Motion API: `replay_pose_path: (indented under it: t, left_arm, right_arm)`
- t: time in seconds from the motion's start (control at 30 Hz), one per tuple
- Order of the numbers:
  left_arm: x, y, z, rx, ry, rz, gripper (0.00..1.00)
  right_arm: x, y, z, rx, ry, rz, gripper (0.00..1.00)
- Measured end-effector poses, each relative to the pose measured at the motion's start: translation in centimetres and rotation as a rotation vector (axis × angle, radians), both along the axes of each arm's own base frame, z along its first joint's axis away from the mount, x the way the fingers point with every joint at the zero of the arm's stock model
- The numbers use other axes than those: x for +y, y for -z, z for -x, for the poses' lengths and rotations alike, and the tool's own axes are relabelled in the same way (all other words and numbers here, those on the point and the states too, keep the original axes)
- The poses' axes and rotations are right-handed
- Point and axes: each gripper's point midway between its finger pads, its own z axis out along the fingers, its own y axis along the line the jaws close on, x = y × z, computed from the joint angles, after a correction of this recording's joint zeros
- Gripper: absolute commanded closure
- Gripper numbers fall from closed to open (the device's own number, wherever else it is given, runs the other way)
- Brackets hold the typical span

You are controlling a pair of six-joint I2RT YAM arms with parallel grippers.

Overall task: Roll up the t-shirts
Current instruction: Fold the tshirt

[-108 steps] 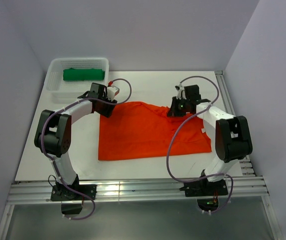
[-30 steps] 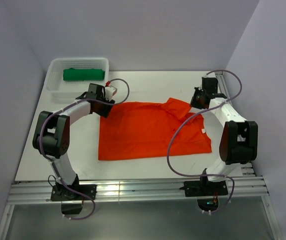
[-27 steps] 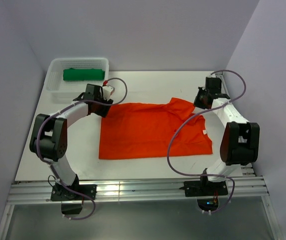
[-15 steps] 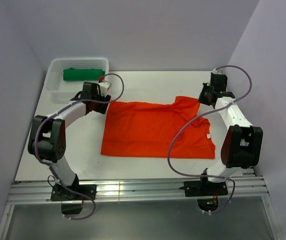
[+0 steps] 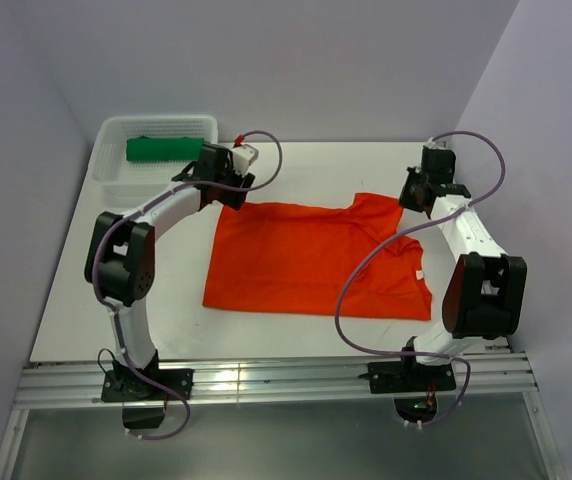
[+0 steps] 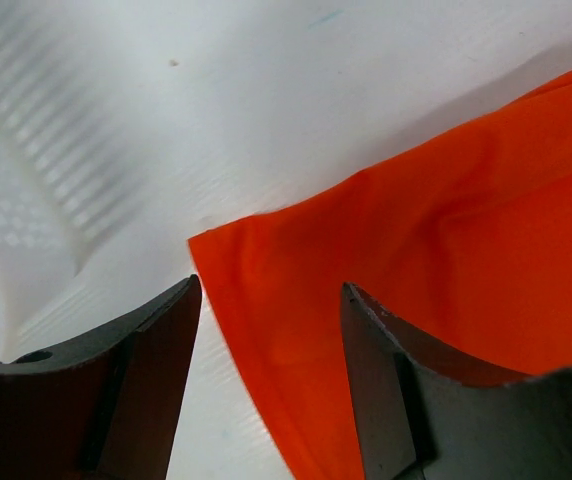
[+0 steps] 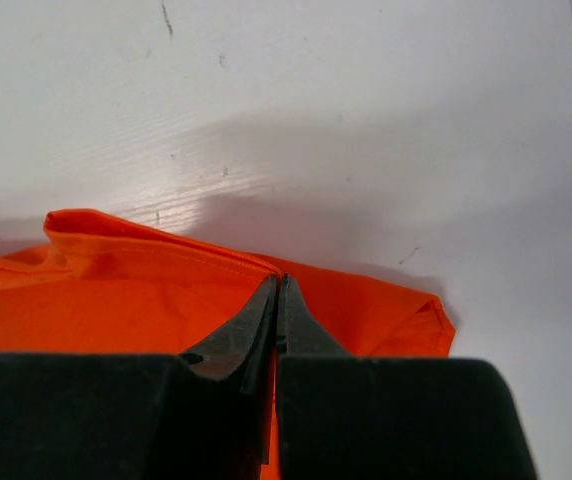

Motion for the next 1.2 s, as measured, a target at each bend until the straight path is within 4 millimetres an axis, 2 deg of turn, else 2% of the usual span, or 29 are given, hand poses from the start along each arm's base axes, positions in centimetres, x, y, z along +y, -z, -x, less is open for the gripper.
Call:
replay_pose_path:
  t: [0.1,0.37,0.5,0.63,0.73,0.93,1.2]
  left_arm:
    - [-1.3,1.6,-0.5,0.038,0.019,-0.015,0.37]
    - [-0.8,5.2,-2.4,0.111,-0.015,-0.048,0.37]
    - [-0.3,5.2,-4.1,0.102,-0.032,-0.044,0.38]
    - [0.0,4.5,-5.7,0.076,-0.039,-0.042,0.48]
    - [0.1,4.2,-6.7,0.062,-0.039,-0.040,0.49]
    - [0.1,5.4,-6.2,0.109,-0.002,-0.042,0.43]
    - [0.3,6.2,-5.3,0.142,0.039,-0.062,0.44]
  right_arm:
    - [-0.6,0.2,0.2,0.010,0.019,0.012,1.00]
    - [-2.0,0.4,0.6,0.021,0.061,0.027,1.00]
    - [-2.0,0.4,0.6,0.022,0.061,0.026,1.00]
    - [-2.0,0.4,0.6,0.022,0.060,0.026,1.00]
    - [-2.0,0.4,0.6,0.022,0.060,0.026,1.00]
    - [-2.0,0.4,0.6,0.023,0.060,0.025,1.00]
    - [-1.9,0.4,0.6,0.024,0.055,0.018,1.00]
